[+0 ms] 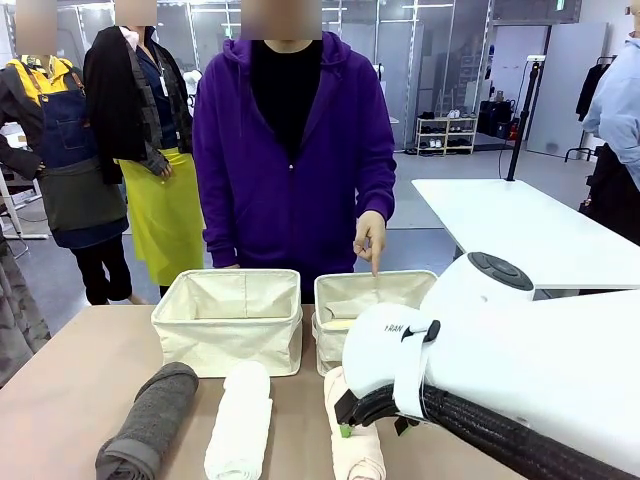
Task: Divide the towels into two baskets.
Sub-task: Pick up one hotel-folded towel from the bottom of the table and place it in the Fabric basket indicated by the person.
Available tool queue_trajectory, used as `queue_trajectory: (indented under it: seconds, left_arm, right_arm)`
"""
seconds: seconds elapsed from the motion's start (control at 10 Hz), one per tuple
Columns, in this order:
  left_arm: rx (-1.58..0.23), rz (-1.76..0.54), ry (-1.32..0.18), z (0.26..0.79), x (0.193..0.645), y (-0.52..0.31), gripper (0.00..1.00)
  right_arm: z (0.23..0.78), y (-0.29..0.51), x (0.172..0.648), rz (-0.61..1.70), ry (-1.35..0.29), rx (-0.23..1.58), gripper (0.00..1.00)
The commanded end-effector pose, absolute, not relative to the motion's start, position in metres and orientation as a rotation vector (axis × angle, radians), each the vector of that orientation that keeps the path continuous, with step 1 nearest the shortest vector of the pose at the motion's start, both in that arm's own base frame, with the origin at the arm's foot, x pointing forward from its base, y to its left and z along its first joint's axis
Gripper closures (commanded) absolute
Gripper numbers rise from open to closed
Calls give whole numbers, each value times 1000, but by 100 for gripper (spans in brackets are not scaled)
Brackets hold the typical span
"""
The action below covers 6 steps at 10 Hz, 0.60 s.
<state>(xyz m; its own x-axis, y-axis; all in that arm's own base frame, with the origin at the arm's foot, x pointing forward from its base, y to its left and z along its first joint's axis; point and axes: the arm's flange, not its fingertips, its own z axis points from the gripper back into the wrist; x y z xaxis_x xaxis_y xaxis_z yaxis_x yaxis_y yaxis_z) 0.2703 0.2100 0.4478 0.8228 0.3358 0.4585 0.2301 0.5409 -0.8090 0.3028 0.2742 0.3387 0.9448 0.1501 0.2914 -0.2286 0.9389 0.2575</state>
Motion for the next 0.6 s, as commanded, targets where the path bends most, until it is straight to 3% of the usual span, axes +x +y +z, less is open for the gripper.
queue_trajectory:
  seconds: [0.0,0.5]
  left_arm:
    - [-1035,49,-656,448,271,213,0]
    - [-1035,49,-656,448,271,213,0]
  right_arm:
    - [330,273,311,183,-202,305,0]
    - [325,284,328,270,-154,422,0]
